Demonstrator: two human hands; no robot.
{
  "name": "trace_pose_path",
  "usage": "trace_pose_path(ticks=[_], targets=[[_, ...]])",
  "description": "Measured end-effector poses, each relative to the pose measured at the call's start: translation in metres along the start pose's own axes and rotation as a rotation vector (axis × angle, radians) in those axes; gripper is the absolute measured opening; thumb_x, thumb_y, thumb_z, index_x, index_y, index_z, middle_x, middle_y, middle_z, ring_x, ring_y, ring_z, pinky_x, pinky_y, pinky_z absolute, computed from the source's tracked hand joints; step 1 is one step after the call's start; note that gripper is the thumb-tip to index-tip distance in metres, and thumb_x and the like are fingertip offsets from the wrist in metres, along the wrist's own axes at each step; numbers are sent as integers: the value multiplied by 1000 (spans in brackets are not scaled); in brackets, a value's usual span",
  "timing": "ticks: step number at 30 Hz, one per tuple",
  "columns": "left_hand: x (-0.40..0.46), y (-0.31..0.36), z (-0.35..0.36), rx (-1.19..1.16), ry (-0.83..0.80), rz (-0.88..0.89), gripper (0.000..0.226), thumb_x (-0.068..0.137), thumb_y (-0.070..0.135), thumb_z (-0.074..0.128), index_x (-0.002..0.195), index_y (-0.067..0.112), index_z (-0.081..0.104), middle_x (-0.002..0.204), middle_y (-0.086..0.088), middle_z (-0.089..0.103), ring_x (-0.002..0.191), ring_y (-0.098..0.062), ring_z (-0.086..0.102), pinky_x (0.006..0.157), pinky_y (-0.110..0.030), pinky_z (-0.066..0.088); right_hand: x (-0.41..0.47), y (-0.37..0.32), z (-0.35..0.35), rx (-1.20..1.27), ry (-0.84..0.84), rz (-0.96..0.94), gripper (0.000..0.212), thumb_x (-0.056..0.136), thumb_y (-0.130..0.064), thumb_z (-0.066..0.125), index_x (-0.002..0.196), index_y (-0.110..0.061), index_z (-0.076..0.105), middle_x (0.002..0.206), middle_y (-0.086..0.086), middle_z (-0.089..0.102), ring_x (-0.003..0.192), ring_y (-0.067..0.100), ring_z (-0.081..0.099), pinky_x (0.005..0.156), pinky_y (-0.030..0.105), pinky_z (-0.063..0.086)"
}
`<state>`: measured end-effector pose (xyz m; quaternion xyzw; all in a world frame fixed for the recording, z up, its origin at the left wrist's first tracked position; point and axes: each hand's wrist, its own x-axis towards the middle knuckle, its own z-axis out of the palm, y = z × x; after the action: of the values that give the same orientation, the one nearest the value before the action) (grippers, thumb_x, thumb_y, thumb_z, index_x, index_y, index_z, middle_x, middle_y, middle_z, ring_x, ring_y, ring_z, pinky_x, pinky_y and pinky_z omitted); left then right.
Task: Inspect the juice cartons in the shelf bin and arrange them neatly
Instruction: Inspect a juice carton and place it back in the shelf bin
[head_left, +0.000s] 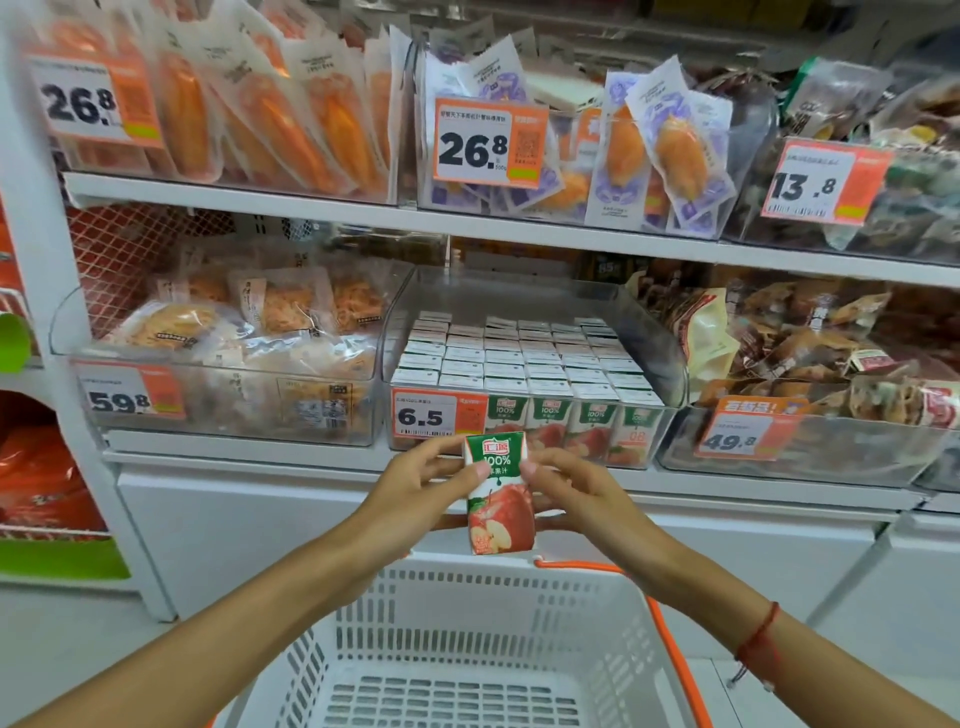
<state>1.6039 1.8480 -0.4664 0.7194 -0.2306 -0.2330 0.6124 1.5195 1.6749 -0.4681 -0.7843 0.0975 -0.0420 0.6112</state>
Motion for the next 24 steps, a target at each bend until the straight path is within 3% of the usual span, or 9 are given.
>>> trace_pose_path(ticks=[3,5,9,12,15,19,22,24], targets=[[-1,1,-1,-148,41,-28,29,94,26,61,123,24,60,110,2,73,97,-9,71,72,-21,58,-2,2,-7,-41,-122,-15,41,90,-21,68,128,-31,58,114,2,70,106,15,67,92,32,54],[0,2,-2,-209,63,-41,30,94,26,61,124,21,60,108,0,74,98,-11,71,71,-20,58,-2,3,-8,-30,-104,-29,45,85,-22,74,128,-31,60,114,4,69,106,17,67,98,37,52],[4,-1,-2,-255,157,-74,35,89,26,67,122,17,61,109,-2,74,99,-13,71,76,-22,59,-1,2,-1,-24,30,-74,43,76,-25,82,115,-35,66,103,6,71,89,12,69,86,31,55],[5,-7,-1,-221,233,-139,31,83,28,73,110,15,66,103,-3,75,93,-9,71,71,-21,57,-5,3,7,-198,165,-181,46,71,-19,85,103,-45,64,87,-4,68,74,7,63,73,26,57],[6,-8,4,-220,225,-164,32,80,36,75,105,18,65,90,5,76,85,-2,71,63,-17,56,-7,5,12,-427,251,-229,53,69,-33,85,116,-42,61,88,-12,66,79,9,63,71,28,57],[8,-8,12,-174,254,-183,43,71,38,82,105,19,65,100,2,74,96,-10,69,74,-24,56,-8,8,19,-576,262,-314,57,69,-43,82,121,-39,59,89,-17,64,82,3,61,74,21,53],[9,-9,6,-157,241,-174,44,66,39,84,104,22,68,99,3,75,94,-10,70,79,-26,55,-5,6,14,-326,138,-236,42,72,-40,83,109,-37,63,85,-12,66,80,5,63,73,20,55],[8,-5,-1,-137,177,-138,53,58,45,83,104,25,68,102,3,75,96,-9,70,82,-24,55,-1,4,8,-116,81,-151,39,72,-43,76,107,-29,65,91,-6,70,87,9,67,83,25,56]])
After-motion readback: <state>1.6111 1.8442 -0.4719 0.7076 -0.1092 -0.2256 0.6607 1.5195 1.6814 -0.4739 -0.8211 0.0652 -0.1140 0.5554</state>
